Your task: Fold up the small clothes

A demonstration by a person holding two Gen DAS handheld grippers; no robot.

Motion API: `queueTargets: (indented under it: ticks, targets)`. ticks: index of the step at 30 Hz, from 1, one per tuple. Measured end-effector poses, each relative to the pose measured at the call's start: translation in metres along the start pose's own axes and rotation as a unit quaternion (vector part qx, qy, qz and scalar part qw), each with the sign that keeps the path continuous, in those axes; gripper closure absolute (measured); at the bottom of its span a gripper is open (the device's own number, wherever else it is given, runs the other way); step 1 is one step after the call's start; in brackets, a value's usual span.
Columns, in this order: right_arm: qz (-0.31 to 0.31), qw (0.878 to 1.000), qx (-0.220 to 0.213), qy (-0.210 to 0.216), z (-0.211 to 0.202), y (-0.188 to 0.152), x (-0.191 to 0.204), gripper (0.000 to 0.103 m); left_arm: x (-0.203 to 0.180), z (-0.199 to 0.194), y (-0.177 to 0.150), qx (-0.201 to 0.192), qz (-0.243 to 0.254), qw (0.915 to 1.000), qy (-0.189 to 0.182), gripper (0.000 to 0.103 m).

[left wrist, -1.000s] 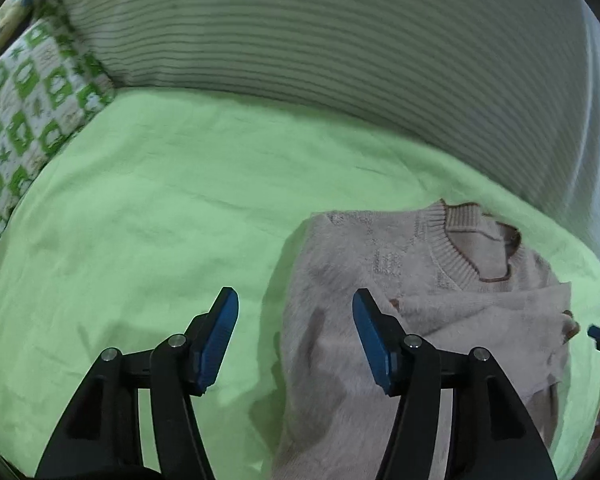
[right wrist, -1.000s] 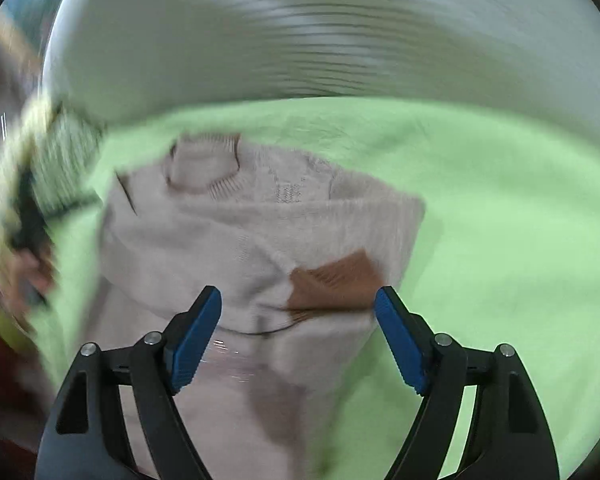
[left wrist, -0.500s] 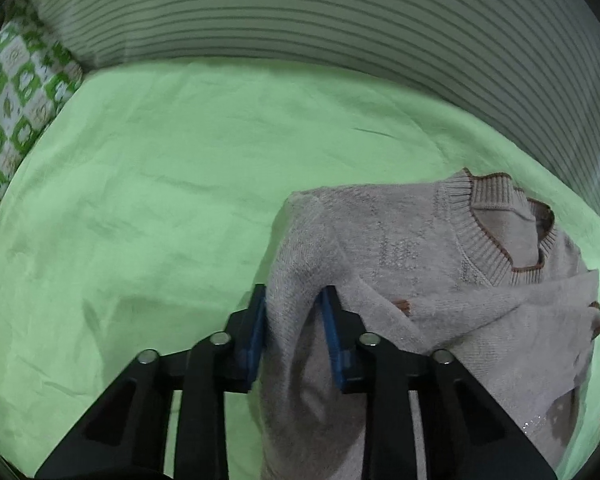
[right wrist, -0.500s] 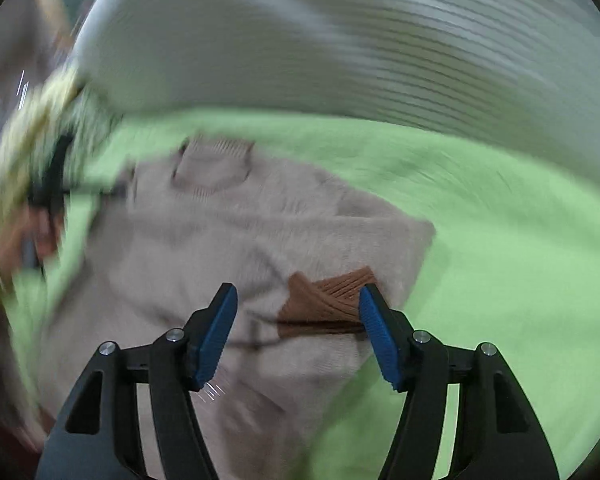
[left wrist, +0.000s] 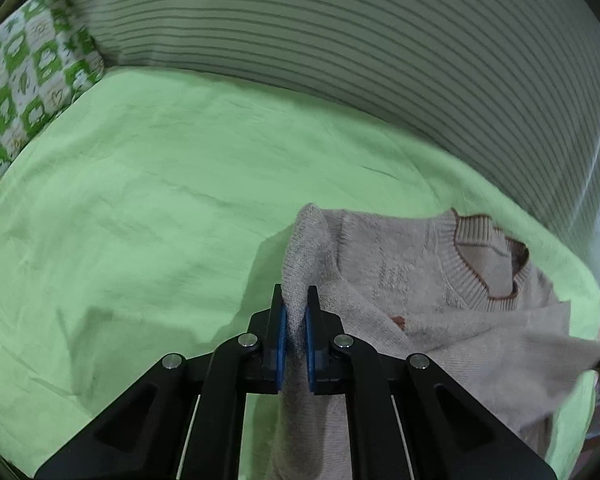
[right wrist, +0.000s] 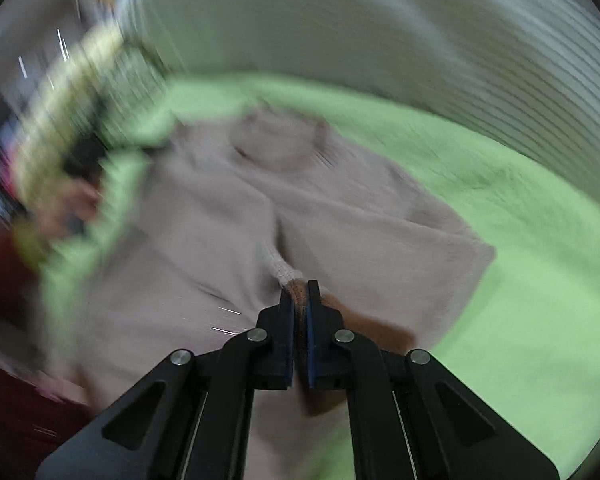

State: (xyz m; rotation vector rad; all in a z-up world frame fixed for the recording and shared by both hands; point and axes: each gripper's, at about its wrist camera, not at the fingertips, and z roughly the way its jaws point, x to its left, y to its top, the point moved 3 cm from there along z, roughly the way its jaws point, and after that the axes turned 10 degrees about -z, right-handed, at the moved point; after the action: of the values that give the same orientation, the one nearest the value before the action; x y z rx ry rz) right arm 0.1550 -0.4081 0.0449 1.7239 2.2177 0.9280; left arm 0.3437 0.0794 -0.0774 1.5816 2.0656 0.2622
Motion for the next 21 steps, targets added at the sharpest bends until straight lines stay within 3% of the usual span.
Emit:
queueTargets:
  ticks: [3, 8, 12, 14, 18, 21]
  targets:
    - [0.046, 0.998, -0.017, 0.049, -0.02, 0.001, -0.009, 0.097, 0.005, 0.004, -0.001, 0.0, -0.012, 0.9999, 0.001, 0.097]
    - [0.109, 0.99, 0.083, -0.025, 0.029, -0.026, -0.053, 0.098, 0.019, 0.011, -0.001, 0.006, -0.044, 0.999, -0.006, 0.097]
    - [0.123, 0.984, 0.106, -0.069, 0.059, -0.044, -0.057, 0.097, 0.012, 0.016, -0.003, 0.003, -0.008, 0.9997, 0.023, 0.096]
    - [0.14, 0.983, 0.087, -0.085, 0.058, -0.043, -0.056, 0.088, 0.01, 0.018, -0.006, 0.002, 0.005, 0.9996, 0.028, 0.094]
    - [0.163, 0.979, 0.057, -0.112, 0.039, -0.037, -0.049, 0.039, 0.02, 0.007, -0.005, -0.002, 0.001, 0.9991, 0.041, 0.086]
    - [0.166, 0.979, 0.001, -0.121, 0.016, -0.035, -0.042, 0.038, 0.029, -0.02, -0.009, -0.008, -0.002, 0.9992, 0.04, 0.084]
